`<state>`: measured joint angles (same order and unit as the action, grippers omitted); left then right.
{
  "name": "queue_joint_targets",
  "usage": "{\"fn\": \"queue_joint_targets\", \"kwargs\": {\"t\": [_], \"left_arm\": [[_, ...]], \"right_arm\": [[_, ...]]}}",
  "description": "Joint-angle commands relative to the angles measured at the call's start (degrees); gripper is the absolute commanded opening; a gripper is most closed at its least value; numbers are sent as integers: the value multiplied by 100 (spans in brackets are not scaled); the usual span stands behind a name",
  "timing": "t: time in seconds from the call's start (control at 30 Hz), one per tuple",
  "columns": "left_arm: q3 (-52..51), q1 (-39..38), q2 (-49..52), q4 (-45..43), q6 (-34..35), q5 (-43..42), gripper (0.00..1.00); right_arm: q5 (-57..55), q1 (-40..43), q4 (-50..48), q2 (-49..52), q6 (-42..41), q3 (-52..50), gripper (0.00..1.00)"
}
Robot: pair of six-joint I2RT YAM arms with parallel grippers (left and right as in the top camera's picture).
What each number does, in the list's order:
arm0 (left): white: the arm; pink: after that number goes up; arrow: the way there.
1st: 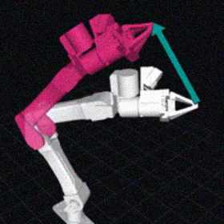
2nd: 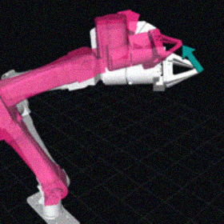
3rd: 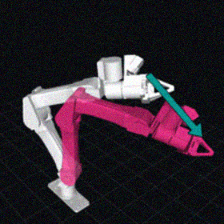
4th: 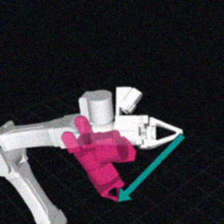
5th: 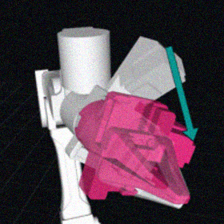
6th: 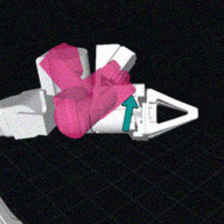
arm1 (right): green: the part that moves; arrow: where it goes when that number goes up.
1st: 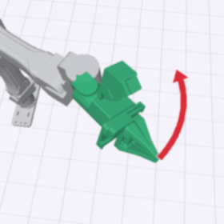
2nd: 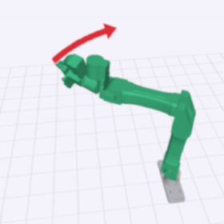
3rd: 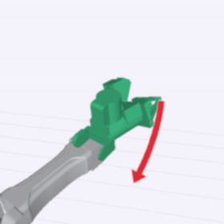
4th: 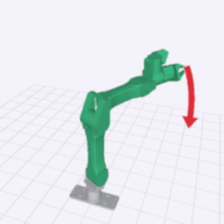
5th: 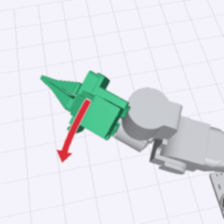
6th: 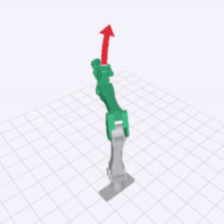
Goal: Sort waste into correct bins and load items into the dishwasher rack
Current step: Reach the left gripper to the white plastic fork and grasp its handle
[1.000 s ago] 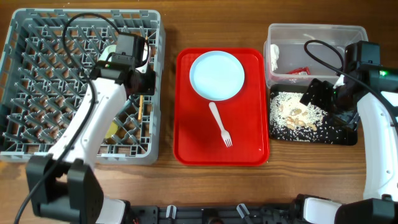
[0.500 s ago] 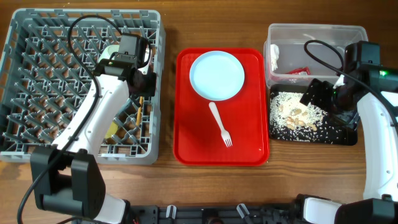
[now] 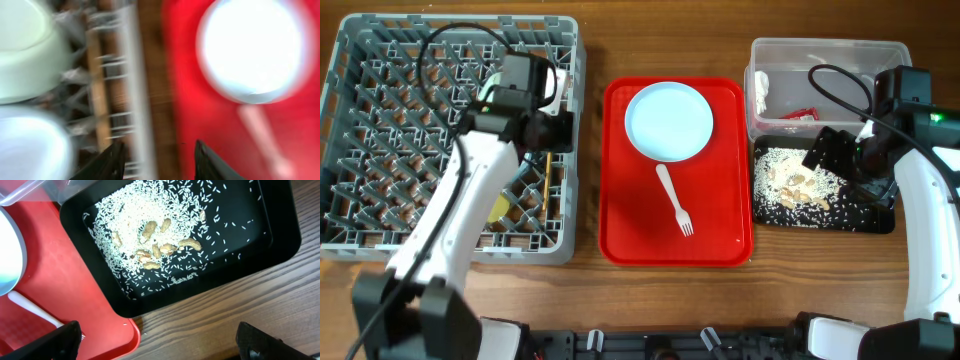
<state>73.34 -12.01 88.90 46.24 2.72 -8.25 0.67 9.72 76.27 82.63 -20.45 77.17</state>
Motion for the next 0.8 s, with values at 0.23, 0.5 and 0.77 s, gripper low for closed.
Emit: {"fn": "queue_joint_targets", "kwargs": {"t": [0.23,0.5,0.77], "left_arm": [[0,-1652,402,-146,2524,-772,56],[0,-3010,1134,-391,2776,-949,100],[0,-3591,1471,-546,3362,-243,93]], "right_arm": [[70,28,-11,-68,76,35,100],[85,28,-13,-66,94,35,100],[90,28,-11,-66,87,35,100]]}}
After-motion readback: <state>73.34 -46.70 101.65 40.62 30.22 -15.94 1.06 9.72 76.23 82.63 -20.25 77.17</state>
